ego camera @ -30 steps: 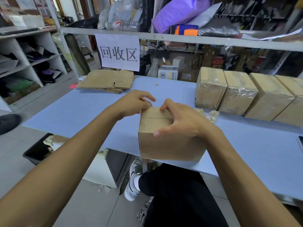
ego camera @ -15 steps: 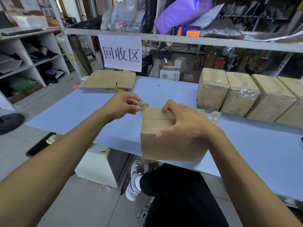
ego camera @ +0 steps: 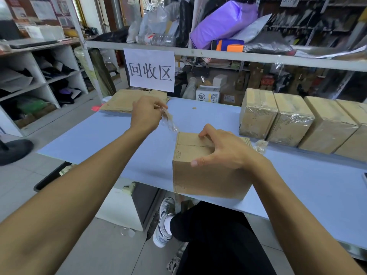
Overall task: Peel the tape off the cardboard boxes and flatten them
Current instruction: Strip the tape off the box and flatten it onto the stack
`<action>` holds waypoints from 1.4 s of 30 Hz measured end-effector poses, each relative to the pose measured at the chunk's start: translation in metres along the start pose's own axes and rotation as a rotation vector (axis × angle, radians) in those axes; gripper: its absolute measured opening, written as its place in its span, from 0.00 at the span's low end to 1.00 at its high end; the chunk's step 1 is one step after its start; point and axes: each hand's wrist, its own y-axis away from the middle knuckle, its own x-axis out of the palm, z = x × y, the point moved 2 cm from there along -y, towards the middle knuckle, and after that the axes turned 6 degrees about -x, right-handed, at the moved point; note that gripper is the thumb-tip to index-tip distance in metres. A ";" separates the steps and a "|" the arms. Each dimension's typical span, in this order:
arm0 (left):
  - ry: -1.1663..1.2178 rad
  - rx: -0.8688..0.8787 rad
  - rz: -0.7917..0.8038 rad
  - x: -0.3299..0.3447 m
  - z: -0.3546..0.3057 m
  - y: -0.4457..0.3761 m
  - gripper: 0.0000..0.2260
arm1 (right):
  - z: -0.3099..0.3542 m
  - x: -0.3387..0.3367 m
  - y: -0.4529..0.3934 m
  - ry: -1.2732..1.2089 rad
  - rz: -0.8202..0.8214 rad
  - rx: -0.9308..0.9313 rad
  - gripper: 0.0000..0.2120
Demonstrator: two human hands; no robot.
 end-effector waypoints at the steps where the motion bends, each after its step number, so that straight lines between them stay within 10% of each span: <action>1: 0.012 -0.001 -0.023 0.001 0.001 -0.001 0.15 | -0.001 0.000 0.000 -0.004 0.000 0.001 0.36; 9: 0.064 -0.064 -0.240 -0.042 0.008 -0.026 0.11 | -0.004 0.004 -0.005 0.023 -0.005 -0.014 0.36; 17: 0.308 0.083 0.216 0.003 -0.052 0.041 0.10 | -0.013 -0.010 -0.002 -0.602 -0.443 -0.143 0.22; 23: 0.490 0.110 0.491 0.049 -0.095 0.081 0.22 | -0.024 -0.038 0.015 -0.503 -0.737 -0.124 0.13; 27: 0.314 0.203 0.626 0.067 -0.110 0.088 0.32 | -0.053 -0.053 0.038 -0.455 -0.752 -0.042 0.08; 34: 0.181 0.299 0.681 0.107 -0.152 0.112 0.21 | -0.100 -0.077 0.068 -0.171 -0.769 0.060 0.06; 42: -0.413 0.408 0.500 0.134 -0.133 0.115 0.22 | -0.155 -0.044 0.077 -0.231 -0.796 0.269 0.05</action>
